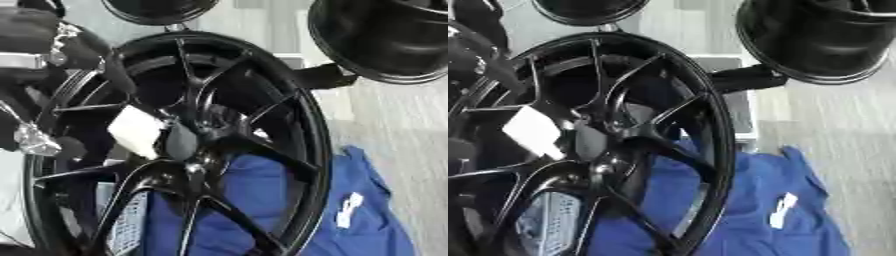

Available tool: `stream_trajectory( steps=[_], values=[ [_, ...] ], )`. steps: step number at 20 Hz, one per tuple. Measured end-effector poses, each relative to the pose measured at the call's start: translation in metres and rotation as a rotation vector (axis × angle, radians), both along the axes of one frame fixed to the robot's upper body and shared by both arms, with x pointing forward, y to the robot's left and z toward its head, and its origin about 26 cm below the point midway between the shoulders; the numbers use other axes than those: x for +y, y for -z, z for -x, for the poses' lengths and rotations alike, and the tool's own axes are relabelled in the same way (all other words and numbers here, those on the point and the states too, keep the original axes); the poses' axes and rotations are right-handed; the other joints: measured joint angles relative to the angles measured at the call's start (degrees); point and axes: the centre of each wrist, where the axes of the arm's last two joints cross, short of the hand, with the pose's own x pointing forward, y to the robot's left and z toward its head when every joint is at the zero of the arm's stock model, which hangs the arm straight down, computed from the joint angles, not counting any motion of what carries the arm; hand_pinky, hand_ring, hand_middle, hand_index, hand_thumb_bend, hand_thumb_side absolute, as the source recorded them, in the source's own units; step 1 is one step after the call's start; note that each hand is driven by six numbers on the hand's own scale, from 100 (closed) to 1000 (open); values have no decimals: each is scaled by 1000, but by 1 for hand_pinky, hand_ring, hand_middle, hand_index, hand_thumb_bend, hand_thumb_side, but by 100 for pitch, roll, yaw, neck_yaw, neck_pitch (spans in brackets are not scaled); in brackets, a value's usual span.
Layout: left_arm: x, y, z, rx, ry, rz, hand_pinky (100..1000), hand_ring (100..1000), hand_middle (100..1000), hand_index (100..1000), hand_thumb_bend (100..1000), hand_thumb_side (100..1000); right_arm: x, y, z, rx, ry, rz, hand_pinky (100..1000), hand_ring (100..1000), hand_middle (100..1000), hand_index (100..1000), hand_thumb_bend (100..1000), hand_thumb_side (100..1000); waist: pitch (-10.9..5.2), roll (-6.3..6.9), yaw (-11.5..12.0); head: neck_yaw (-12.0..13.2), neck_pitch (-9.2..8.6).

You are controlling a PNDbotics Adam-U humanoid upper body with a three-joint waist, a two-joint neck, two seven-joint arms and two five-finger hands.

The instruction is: Pull the pin out of the wheel hub.

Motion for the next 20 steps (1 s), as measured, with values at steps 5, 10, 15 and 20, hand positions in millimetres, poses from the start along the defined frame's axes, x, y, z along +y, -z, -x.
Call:
stream_trajectory(
  steps=[5,10,15,20],
  values=[
    [-2,3,-1,17,-15,4,818,718,679,842,518,241,1,0,-1,1,-6,1,675,610,542,707,100,463,1,6,-6,17,0],
    [-5,5,-2,39,-55,17,817,711,675,854,545,303,2,-1,-1,-1,-6,0,675,610,541,706,100,469,0,-1,-19,20,0],
    [-12,10,-3,36,-117,20,809,692,661,868,606,404,2,0,-1,-2,-7,-3,673,609,540,706,100,474,-9,4,13,21,1],
    [-22,13,-4,24,-171,21,806,695,665,858,621,394,2,2,-1,0,-7,-9,671,607,538,705,100,493,-24,39,69,16,4]
  ],
)
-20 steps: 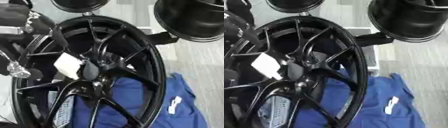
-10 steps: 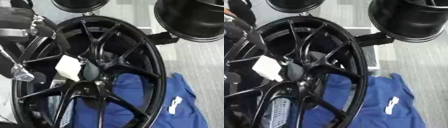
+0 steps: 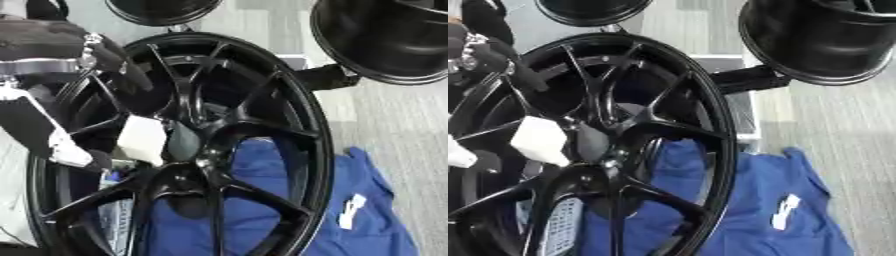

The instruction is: Pull the pin out of the wheel hub.

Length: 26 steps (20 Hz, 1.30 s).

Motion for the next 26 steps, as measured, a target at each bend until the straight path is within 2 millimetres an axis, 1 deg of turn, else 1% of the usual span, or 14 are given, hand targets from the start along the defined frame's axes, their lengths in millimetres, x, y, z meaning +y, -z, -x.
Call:
stream_trajectory(
  steps=[2,3,6,8,12,21,24,26],
  values=[
    [-4,2,-1,5,-20,0,806,700,673,858,625,391,0,0,0,-2,1,-1,670,607,537,705,100,495,-3,13,19,-2,2],
    [-7,3,-1,10,-29,-1,806,700,672,857,634,376,0,0,0,-4,1,-1,670,607,537,705,100,497,-3,15,27,-4,3],
    [-14,6,-1,28,-55,-1,801,689,659,856,646,390,0,1,0,-4,2,-4,669,606,536,704,100,503,-4,16,58,-14,5],
    [-19,7,-1,40,-73,-5,793,674,641,854,656,416,0,1,0,-6,1,-6,668,606,536,704,100,509,-4,29,81,-36,9],
    [-30,7,-1,52,-106,-14,788,667,633,844,665,406,0,3,0,-9,-1,-16,667,605,535,703,100,518,-4,51,144,-76,57],
    [-52,10,0,104,-158,-18,775,647,612,810,663,384,0,4,1,-13,0,-20,665,604,533,702,100,533,-4,51,280,-136,62],
    [-57,11,0,113,-168,-21,755,640,605,803,671,360,0,5,1,-14,0,-23,664,604,533,702,100,537,-4,56,303,-151,62],
    [-58,12,0,116,-180,-27,752,639,604,801,674,360,0,5,1,-15,-1,-26,664,603,533,702,100,538,-2,64,304,-151,62]
  ],
)
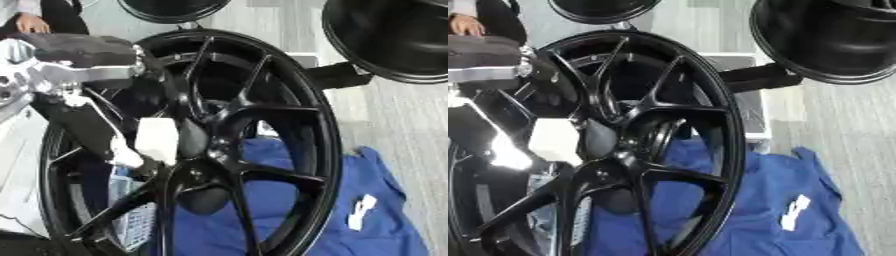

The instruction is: Pull the pin out of the wheel hub.

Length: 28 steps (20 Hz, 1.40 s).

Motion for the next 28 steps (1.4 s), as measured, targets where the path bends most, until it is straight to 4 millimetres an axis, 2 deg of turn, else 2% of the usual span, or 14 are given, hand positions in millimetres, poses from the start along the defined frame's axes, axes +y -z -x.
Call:
stream_trajectory(
  steps=[13,22,25,28],
  values=[
    [-8,8,0,28,-26,-73,708,594,558,776,680,353,0,0,0,-10,-3,-6,662,602,530,701,100,548,71,4,-3,3,-2],
    [-9,9,0,16,-39,-82,653,551,516,754,609,309,0,4,1,-15,-3,-18,661,602,530,700,100,555,123,-3,-12,38,-4],
    [-8,11,0,15,-46,-78,641,538,489,721,572,294,0,5,1,-14,-4,-22,661,602,530,700,100,556,126,-18,-14,51,-5],
    [-8,11,0,10,-54,-70,626,521,458,704,536,239,0,5,1,-13,-5,-23,661,602,530,700,100,558,128,-22,-12,52,-6]
  ],
)
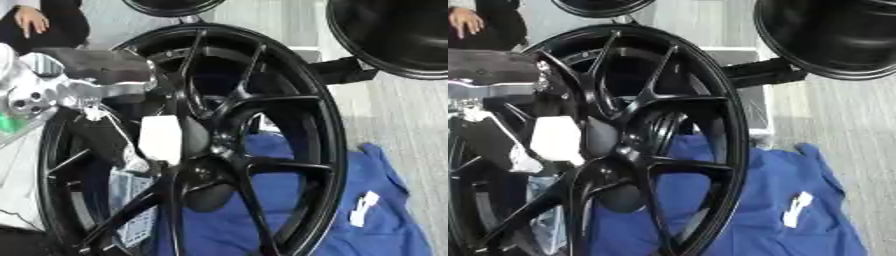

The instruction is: Pull the pin out of the wheel hub.

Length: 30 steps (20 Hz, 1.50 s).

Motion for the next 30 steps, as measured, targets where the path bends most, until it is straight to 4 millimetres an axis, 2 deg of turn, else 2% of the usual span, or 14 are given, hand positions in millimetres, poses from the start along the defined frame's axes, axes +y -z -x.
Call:
stream_trajectory(
  steps=[2,6,9,13,15,18,20,23,30],
  values=[
    [0,0,0,-2,-4,5,619,510,437,688,511,230,0,0,0,0,-1,-1,661,602,529,700,100,553,3,-10,0,1,-1],
    [0,0,0,-4,-9,12,614,504,425,685,504,134,0,1,0,2,-4,-9,662,602,529,700,100,566,17,-46,-2,16,-4],
    [-1,1,0,-1,-6,22,608,498,419,679,499,100,1,1,0,3,-5,-14,661,602,529,700,100,575,21,-55,-7,24,-4],
    [-2,1,0,2,-10,35,607,497,419,678,496,100,1,1,0,3,-6,-15,661,602,529,700,100,577,26,-68,-8,29,-4],
    [-2,1,0,4,-13,43,596,477,383,627,475,100,1,1,0,4,-6,-17,662,602,529,700,100,585,28,-68,-8,30,-4],
    [-2,1,0,10,-18,65,592,470,371,608,467,100,1,2,0,5,-7,-21,662,602,529,700,100,585,28,-70,-8,30,-4],
    [-3,1,0,18,-16,78,588,475,383,619,483,100,1,2,0,5,-7,-22,661,602,528,700,100,588,28,-70,-8,30,-4],
    [-3,1,0,29,-5,84,582,462,362,569,515,100,1,2,0,5,-7,-23,661,602,528,700,100,590,28,-68,-8,28,-5],
    [-1,-3,0,26,18,108,578,436,312,510,513,100,0,2,0,5,-6,-23,662,602,529,701,100,592,28,-66,-9,25,-8]
  ],
)
